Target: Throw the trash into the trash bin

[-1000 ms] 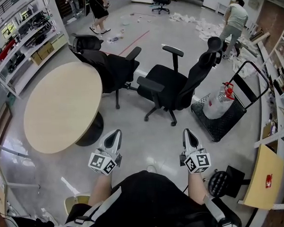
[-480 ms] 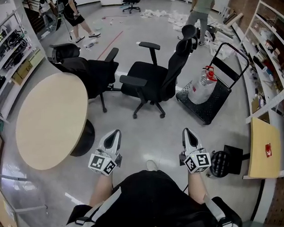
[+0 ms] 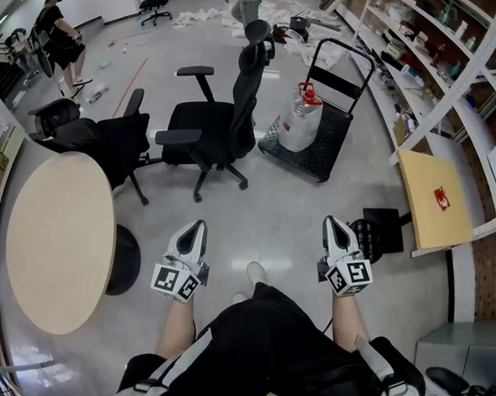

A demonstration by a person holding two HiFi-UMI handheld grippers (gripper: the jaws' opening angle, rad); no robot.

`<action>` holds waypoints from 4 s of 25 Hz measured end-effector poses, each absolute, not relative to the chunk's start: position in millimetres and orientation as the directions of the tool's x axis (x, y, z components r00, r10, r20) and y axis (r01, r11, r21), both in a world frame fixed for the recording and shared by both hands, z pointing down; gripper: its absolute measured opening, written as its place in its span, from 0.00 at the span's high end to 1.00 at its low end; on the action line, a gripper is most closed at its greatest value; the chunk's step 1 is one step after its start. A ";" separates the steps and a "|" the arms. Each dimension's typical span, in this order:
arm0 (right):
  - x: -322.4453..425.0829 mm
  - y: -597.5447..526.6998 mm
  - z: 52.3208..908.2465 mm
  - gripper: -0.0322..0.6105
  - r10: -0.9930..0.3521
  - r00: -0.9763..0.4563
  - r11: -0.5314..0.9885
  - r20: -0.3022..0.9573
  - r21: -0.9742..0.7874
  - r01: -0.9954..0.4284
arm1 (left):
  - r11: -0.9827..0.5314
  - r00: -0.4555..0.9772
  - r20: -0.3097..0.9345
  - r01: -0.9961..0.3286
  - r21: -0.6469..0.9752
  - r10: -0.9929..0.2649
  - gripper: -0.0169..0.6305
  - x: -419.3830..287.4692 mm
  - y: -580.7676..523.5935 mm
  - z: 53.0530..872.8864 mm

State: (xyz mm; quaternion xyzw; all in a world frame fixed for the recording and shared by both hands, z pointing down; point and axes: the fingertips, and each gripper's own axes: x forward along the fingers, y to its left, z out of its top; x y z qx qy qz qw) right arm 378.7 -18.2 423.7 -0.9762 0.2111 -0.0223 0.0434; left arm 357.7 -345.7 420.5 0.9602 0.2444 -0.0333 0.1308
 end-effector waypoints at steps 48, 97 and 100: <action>80.3 504.5 448.0 0.94 0.425 0.905 -0.892 -0.013 -0.177 0.417 | -0.083 0.107 -0.126 0.980 0.178 0.986 0.98 305.5 329.0 426.6; 379.1 775.9 490.3 0.94 0.116 0.966 -0.989 0.231 -0.057 0.133 | -0.073 0.081 -0.051 0.988 0.137 0.995 0.97 511.5 616.3 461.1; 399.1 806.9 501.6 0.94 0.062 0.965 -0.995 0.255 -0.055 0.079 | -0.123 0.130 -0.034 0.981 0.152 0.991 0.97 513.8 639.2 456.4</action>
